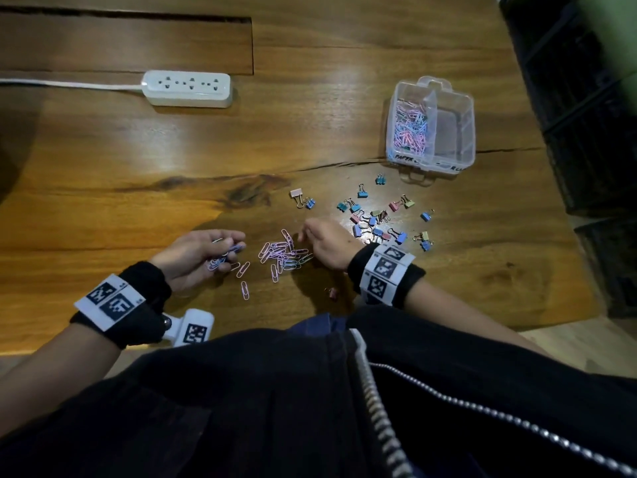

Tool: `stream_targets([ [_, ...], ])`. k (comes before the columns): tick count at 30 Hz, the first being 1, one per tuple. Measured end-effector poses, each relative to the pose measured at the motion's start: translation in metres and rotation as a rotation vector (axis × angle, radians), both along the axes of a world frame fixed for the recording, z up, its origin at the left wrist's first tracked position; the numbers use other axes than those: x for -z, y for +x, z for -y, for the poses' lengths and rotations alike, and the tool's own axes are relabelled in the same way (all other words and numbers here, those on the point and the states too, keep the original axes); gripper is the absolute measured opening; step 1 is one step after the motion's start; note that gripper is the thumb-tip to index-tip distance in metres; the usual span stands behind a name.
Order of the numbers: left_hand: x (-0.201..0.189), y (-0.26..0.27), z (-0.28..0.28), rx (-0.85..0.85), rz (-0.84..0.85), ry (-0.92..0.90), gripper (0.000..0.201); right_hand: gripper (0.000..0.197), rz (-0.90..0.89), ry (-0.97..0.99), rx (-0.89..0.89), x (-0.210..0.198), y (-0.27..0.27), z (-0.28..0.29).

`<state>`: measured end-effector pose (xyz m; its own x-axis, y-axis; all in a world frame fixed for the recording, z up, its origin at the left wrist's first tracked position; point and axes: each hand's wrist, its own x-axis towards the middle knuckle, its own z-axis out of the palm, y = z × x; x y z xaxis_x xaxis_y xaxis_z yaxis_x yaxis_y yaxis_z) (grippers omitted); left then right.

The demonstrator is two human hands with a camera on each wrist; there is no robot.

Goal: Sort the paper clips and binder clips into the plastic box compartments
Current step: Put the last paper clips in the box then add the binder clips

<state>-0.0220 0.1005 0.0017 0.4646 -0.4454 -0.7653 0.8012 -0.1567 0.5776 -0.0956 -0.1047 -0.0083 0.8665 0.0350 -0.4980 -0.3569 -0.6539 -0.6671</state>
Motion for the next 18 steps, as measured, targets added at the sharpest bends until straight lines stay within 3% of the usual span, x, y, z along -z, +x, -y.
stream_targets([
  [3,0.008,-0.001,-0.004,0.184,0.199,0.228,0.027,0.019,0.086,-0.271,-0.172,0.007,-0.003,-0.006],
  [7,0.011,-0.013,-0.005,0.666,0.766,0.753,0.031,0.053,0.158,-0.49,-0.294,0.022,-0.006,-0.011],
  [10,0.012,-0.022,-0.005,0.813,0.876,0.88,0.036,0.055,0.201,-0.507,-0.317,0.026,-0.009,-0.009],
  [14,0.019,-0.03,-0.003,1.003,0.902,0.96,0.072,0.037,0.192,-0.443,-0.312,0.022,-0.009,-0.007],
  [16,0.022,-0.03,-0.001,1.004,0.94,0.949,0.07,0.033,0.177,-0.447,-0.312,0.019,-0.01,-0.005],
  [18,0.023,-0.032,0.002,1.02,0.958,0.893,0.053,0.03,0.165,-0.471,-0.315,0.017,-0.011,0.0],
])
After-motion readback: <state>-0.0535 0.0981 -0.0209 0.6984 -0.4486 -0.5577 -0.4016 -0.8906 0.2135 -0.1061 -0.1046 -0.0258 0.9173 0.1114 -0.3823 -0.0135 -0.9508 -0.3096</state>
